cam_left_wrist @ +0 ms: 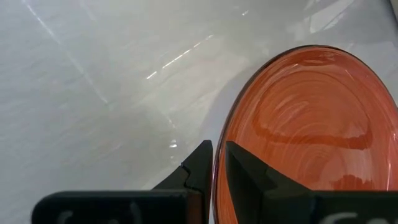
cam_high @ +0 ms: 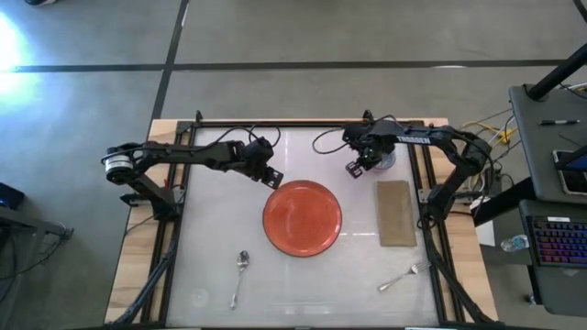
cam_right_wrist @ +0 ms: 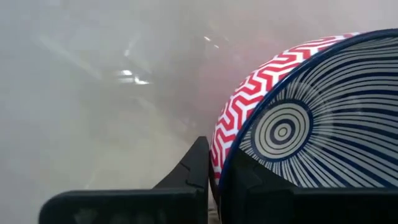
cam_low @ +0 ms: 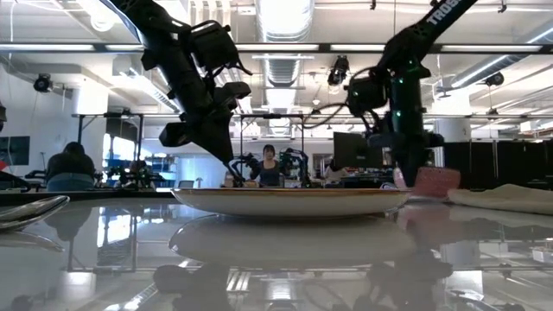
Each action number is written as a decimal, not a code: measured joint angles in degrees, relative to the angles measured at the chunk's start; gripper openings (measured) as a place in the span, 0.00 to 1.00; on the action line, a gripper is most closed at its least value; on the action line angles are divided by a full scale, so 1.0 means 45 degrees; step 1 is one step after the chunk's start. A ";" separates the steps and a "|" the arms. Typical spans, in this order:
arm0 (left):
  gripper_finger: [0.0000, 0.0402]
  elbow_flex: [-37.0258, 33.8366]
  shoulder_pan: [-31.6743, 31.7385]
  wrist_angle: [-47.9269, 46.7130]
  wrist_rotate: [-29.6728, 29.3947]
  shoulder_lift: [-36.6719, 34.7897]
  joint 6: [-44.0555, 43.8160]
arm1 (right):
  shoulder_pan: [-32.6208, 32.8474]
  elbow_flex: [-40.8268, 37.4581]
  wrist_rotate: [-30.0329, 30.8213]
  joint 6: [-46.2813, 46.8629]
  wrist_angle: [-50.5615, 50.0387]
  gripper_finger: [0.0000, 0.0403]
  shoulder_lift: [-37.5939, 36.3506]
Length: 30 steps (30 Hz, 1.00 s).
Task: Set table place
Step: Put the blue bowl on the orange plate
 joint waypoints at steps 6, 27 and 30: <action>0.07 0.0000 0.0028 0.0344 0.0000 0.0000 0.0005 | 0.1727 0.1124 -0.0194 -0.0349 -0.0217 0.03 0.0012; 0.00 0.0021 -0.2039 -0.1698 -0.2657 -0.3722 -0.1483 | 0.5869 0.3712 -0.0025 -0.1838 -0.1084 0.03 0.0164; 0.00 -0.0010 -0.2768 -0.2466 -0.3672 -0.4895 -0.2325 | 0.6255 0.3803 -0.0036 -0.1843 -0.1318 0.03 0.0435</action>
